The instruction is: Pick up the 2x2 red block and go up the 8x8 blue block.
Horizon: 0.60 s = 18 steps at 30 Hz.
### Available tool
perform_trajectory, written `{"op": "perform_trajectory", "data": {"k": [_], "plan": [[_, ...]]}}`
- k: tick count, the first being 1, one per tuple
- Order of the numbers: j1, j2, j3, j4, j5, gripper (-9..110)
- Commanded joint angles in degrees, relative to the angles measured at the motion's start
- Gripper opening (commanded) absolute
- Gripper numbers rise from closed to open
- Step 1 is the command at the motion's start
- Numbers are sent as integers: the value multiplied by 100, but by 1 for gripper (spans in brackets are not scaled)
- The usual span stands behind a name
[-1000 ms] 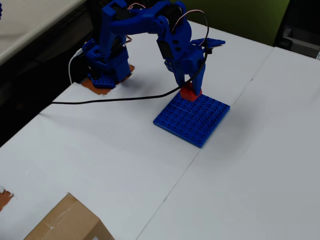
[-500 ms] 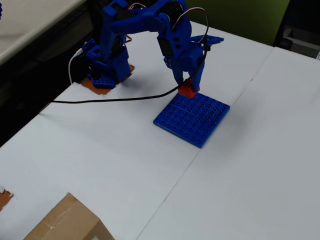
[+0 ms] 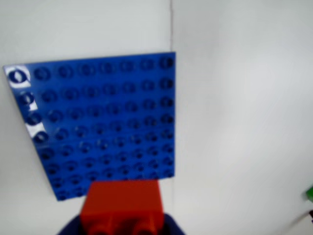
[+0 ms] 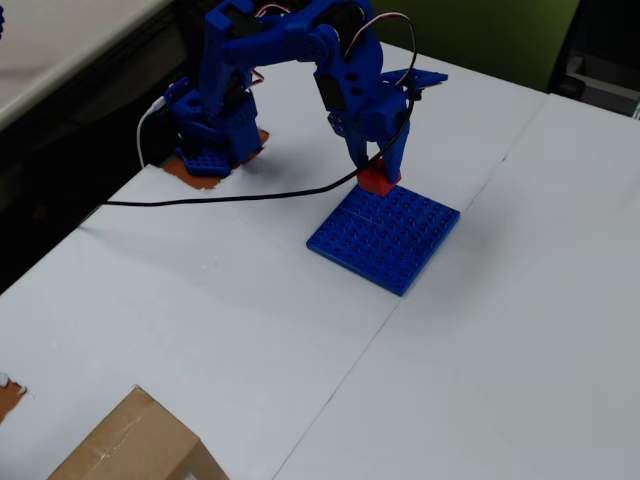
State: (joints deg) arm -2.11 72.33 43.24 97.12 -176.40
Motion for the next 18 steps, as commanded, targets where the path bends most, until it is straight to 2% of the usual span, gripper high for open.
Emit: {"op": "perform_trajectory", "data": {"k": [1, 5, 18], "plan": [[-88, 448, 105, -141, -984, 13], [-88, 712, 571, -431, -993, 13], [-62, 712, 571, -448, -1020, 13]]}}
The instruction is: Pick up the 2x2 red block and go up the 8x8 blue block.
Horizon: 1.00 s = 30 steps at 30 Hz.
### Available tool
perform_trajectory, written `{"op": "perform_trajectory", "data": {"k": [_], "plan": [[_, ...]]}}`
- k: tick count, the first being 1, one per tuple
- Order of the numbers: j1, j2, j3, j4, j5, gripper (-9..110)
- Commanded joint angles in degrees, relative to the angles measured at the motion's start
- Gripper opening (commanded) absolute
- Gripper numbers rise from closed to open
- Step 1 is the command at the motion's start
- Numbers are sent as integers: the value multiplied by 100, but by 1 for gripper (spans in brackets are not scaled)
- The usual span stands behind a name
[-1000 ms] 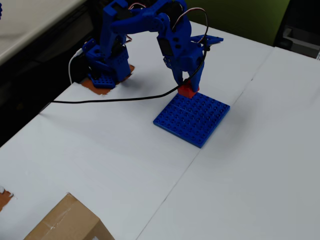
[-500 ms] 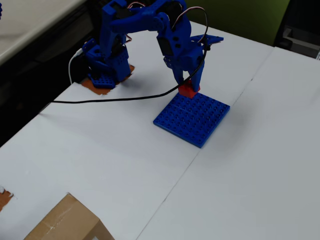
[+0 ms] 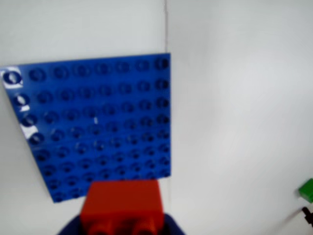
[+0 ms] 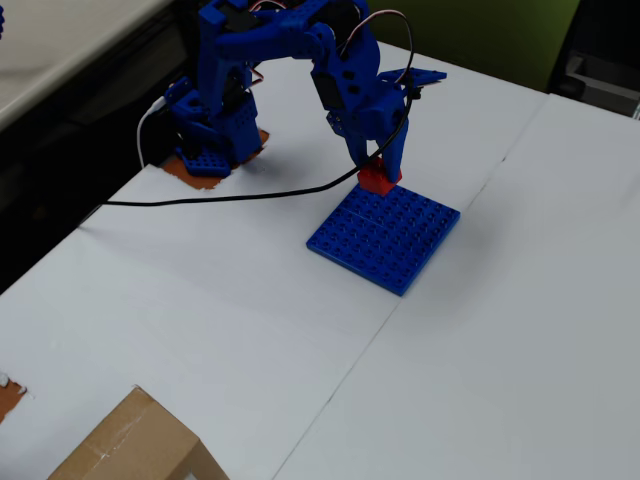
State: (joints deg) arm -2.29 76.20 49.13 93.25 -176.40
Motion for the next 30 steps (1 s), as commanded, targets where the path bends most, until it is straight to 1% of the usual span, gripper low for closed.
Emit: {"op": "perform_trajectory", "data": {"k": [1, 9, 30], "plan": [[-44, 325, -18, -62, -1028, 13], [-35, 325, -18, -70, -1213, 13], [-9, 325, -18, -35, -1143, 13]]}}
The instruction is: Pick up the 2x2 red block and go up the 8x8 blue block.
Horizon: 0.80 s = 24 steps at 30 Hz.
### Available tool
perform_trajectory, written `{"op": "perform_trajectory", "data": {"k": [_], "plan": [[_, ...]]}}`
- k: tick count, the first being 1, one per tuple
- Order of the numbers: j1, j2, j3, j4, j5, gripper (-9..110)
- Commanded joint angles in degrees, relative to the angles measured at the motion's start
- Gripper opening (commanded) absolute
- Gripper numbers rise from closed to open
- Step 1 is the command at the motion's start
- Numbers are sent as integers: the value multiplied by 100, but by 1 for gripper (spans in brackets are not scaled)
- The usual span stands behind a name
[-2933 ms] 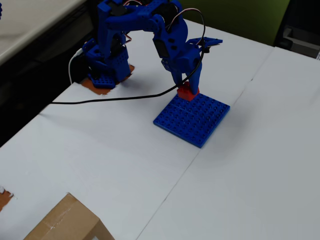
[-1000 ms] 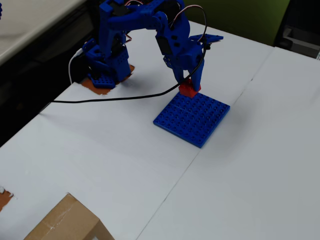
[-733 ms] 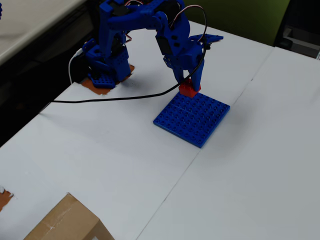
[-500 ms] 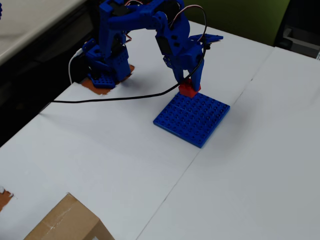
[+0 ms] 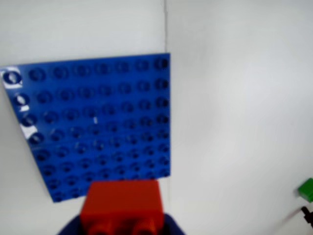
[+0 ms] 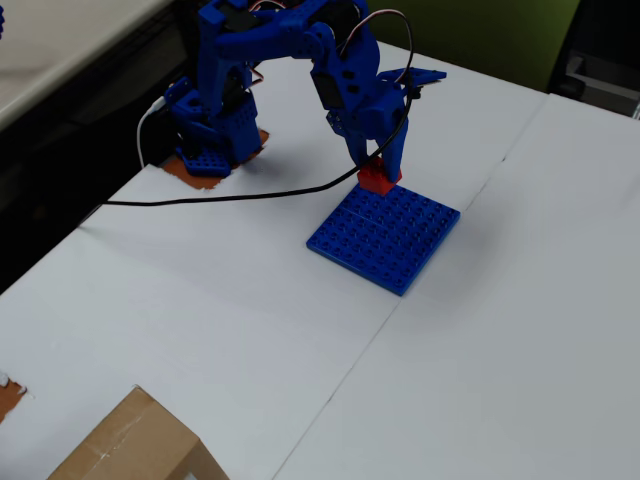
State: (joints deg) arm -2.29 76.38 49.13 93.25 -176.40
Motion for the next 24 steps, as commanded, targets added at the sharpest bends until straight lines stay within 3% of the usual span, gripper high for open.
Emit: {"op": "perform_trajectory", "data": {"k": [1, 24], "plan": [[-18, 308, -18, -26, -1143, 13], [-26, 316, -18, 35, -984, 13]]}}
